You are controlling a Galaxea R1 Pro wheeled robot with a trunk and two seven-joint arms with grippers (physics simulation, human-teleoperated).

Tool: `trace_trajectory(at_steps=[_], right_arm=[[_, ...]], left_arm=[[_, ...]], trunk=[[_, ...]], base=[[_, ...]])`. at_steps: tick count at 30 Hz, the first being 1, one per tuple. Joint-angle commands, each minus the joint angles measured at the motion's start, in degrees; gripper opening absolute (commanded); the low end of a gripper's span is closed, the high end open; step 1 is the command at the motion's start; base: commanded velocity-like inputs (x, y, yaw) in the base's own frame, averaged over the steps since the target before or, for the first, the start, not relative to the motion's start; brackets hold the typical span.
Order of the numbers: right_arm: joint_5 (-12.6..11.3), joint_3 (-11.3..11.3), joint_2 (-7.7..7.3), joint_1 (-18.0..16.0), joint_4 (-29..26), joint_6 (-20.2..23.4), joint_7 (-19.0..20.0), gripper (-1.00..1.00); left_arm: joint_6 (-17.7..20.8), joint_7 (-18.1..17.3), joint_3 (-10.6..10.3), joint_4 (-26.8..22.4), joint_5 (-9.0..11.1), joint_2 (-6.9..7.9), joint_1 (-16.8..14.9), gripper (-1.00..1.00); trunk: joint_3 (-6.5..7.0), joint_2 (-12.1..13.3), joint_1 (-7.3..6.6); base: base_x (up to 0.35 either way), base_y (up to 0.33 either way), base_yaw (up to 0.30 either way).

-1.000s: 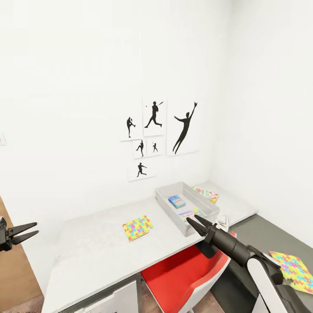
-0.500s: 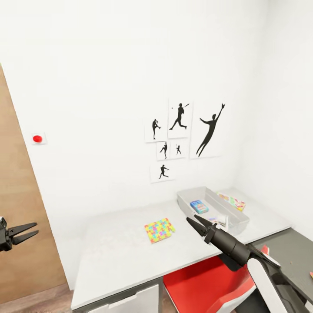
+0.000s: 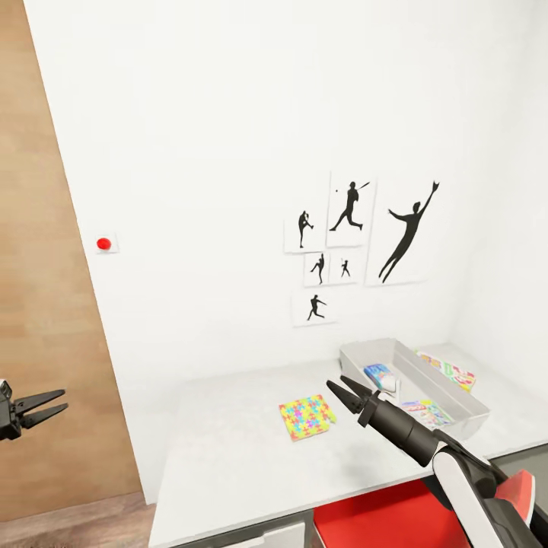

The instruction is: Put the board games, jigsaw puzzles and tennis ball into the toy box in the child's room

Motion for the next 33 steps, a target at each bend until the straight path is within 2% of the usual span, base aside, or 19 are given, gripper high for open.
trace_trajectory(at_steps=[1, 11, 25, 28, 33], right_arm=[[-0.6, 0.0, -0.03, 0.0, 0.0, 0.4, -0.1, 1.00], [-0.6, 0.0, 0.00, 0.0, 0.2, 0.4, -0.2, 1.00], [-0.6, -0.1, 0.01, 0.0, 0.3, 0.5, -0.6, 1.00], [-1.6, -1.1, 0.24, 1.0, -0.7, -0.5, -1.6, 1.00], [-1.5, -2.7, 0.37, 2.6, -1.5, -2.1, -3.2, 1.00]], left_arm=[[0.6, -0.2, 0.0, 0.0, -0.1, -0.01, 0.0, 1.00], [0.6, -0.2, 0.1, 0.0, -0.1, -0.01, 0.0, 1.00], [0.6, -0.2, 0.0, 0.0, -0.1, -0.01, 0.0, 1.00], [0.6, -0.2, 0.1, 0.6, -0.5, -0.95, -0.9, 1.00], [0.6, -0.2, 0.1, 0.6, -0.6, -1.28, -0.9, 1.00]], trunk=[[-0.02, 0.0, 0.03], [0.00, 0.0, 0.03], [0.00, 0.0, 0.03], [0.00, 0.0, 0.03], [0.00, 0.0, 0.03]], base=[[0.042, -0.038, 0.072], [0.013, -0.153, 0.023], [0.001, -0.026, 0.001], [0.000, -0.001, 0.000], [0.000, 0.000, 0.000]])
